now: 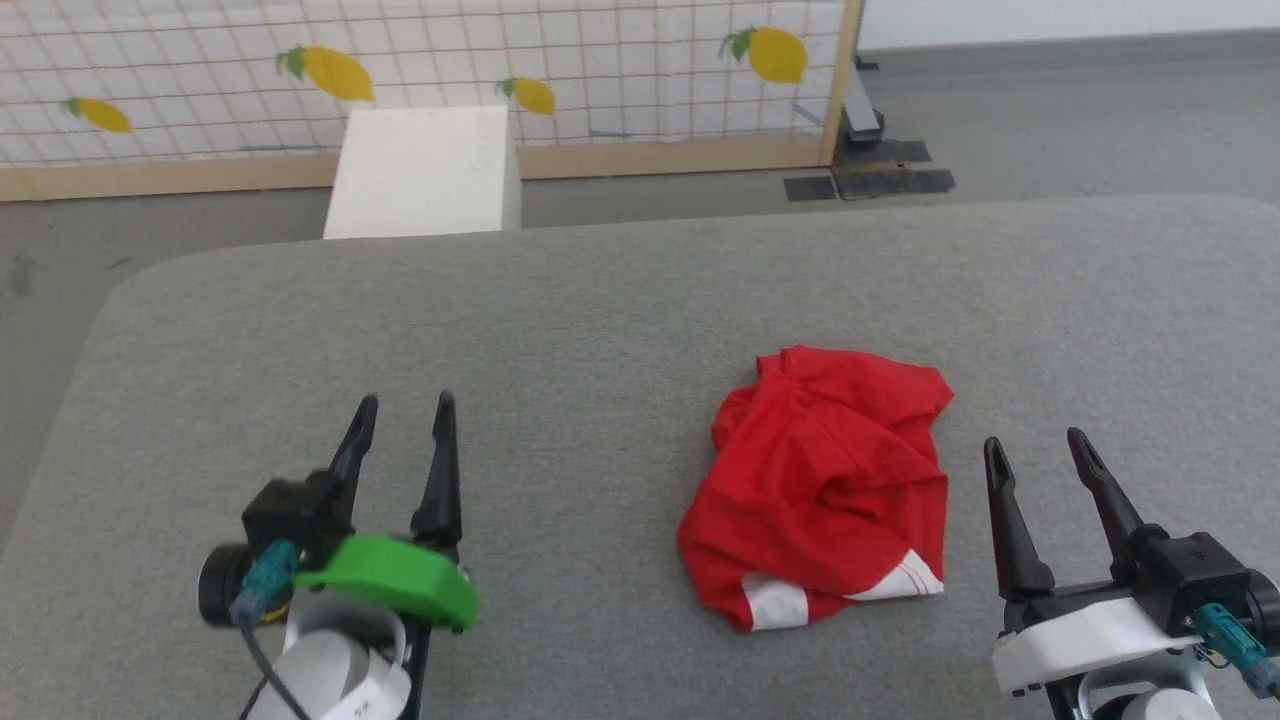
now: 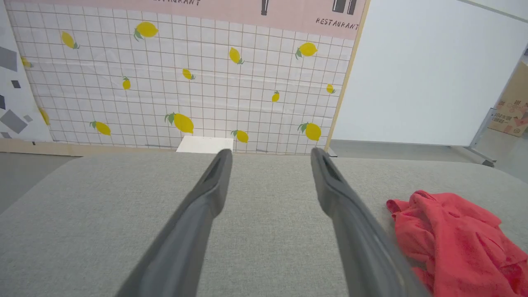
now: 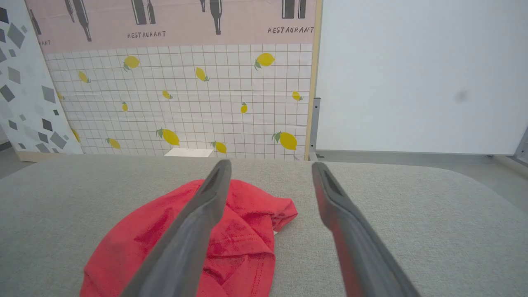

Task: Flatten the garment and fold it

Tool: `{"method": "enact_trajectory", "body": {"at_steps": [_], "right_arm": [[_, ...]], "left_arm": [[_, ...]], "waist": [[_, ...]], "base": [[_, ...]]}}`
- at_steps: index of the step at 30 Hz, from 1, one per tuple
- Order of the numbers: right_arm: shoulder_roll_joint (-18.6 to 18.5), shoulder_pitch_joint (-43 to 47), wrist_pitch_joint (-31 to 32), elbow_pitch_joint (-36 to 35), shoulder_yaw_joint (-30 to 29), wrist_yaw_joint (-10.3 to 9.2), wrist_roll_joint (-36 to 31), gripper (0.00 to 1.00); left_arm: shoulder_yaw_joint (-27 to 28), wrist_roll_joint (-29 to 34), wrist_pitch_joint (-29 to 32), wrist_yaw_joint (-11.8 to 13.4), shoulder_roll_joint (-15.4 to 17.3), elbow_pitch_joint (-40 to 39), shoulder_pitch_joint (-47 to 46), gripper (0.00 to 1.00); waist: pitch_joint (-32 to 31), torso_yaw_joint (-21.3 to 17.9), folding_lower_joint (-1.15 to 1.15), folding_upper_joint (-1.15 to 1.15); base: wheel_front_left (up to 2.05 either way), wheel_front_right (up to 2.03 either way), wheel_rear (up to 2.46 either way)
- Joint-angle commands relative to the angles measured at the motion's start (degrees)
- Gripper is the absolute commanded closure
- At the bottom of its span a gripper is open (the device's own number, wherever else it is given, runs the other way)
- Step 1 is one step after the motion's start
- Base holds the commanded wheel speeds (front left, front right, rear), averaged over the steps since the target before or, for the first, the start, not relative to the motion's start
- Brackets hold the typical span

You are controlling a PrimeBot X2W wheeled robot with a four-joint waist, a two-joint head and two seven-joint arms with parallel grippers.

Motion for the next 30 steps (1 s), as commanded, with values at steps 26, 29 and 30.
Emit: {"method": "enact_trajectory", "body": {"at_steps": [26, 29, 30], "right_arm": [[0.05, 1.43, 1.03, -1.12, 0.09, -0.09, 0.69, 0.00], [0.05, 1.22, 0.94, -0.96, 0.15, -0.09, 1.09, 0.00], [0.05, 1.16, 0.92, -0.91, 0.14, -0.09, 1.18, 0.00]], "left_arm": [[11.90, 9.58, -0.26, -7.32, -7.79, -3.31, 9.25, 0.00], [12.10, 9.82, -0.26, -7.41, -7.94, -3.21, 9.09, 0.00], [12.17, 9.84, -0.26, -7.44, -7.98, -3.18, 9.05, 0.00]], "waist": [[0.33, 3.34, 0.00, 0.00], [0.54, 3.35, 0.00, 0.00], [0.60, 3.36, 0.00, 0.00]], "base": [[0.00, 0.00, 0.00], [0.00, 0.00, 0.00], [0.00, 0.00, 0.00]]}}
